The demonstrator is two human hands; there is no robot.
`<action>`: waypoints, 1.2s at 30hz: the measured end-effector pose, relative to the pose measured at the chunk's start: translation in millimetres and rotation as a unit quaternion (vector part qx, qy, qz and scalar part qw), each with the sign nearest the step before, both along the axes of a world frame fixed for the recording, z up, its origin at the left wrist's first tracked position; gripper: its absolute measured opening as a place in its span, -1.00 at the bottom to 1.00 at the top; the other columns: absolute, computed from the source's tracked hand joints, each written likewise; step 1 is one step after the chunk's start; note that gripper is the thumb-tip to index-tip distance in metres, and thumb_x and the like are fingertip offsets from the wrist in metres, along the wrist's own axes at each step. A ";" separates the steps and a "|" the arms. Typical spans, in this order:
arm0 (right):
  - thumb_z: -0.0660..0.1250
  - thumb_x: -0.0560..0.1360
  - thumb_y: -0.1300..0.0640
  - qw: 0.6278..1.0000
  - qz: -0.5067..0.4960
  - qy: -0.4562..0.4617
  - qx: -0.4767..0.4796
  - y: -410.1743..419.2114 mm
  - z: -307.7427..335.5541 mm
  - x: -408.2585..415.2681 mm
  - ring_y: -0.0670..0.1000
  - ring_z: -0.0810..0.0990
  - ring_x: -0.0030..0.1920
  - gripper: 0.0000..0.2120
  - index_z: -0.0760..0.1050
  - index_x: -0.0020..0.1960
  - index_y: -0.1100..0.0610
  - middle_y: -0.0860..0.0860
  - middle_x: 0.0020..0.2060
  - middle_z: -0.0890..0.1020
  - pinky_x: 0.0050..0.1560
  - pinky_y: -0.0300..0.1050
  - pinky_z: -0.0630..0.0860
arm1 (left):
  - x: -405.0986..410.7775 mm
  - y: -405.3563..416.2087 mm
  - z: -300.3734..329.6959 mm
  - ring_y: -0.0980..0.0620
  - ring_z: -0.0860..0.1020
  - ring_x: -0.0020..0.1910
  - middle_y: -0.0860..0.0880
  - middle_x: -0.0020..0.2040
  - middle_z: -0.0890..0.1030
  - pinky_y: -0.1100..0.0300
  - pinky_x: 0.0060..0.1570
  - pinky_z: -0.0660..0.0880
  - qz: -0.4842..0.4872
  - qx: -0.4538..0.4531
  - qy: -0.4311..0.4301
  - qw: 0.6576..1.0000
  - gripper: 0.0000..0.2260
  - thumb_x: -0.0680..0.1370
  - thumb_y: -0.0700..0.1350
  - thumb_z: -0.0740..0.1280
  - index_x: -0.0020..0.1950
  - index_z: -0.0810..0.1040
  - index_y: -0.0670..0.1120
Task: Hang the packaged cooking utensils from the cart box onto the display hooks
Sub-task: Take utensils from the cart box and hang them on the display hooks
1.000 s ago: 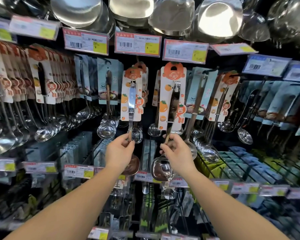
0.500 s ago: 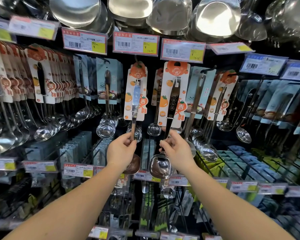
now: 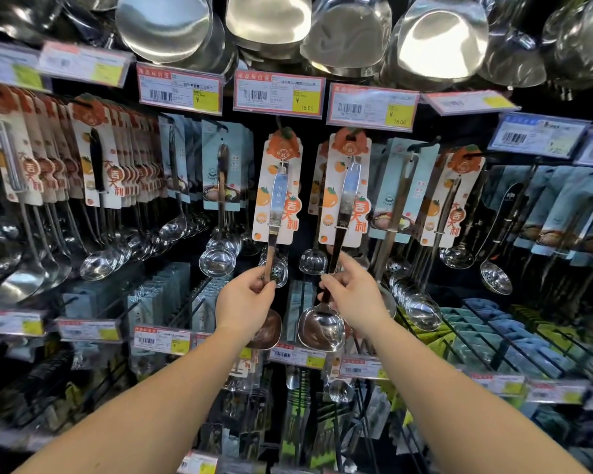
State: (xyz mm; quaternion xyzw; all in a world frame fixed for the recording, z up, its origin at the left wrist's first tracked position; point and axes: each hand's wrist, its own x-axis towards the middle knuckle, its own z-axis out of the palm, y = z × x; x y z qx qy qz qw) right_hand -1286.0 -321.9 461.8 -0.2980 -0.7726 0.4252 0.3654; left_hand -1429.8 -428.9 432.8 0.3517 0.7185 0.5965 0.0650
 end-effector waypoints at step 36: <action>0.30 0.57 0.21 0.985 0.036 0.135 -0.106 -26.7 6.8 -8.2 -0.22 0.61 -0.37 -0.95 0.50 -0.06 0.09 -0.06 -0.31 0.65 -0.26 -0.21 0.60 | 32.3 11.7 -6.7 0.19 0.55 -0.17 0.19 -0.22 0.58 0.28 -0.08 0.48 -0.059 -0.010 0.078 0.995 -0.80 0.47 -0.07 0.42 0.08 0.63 0.02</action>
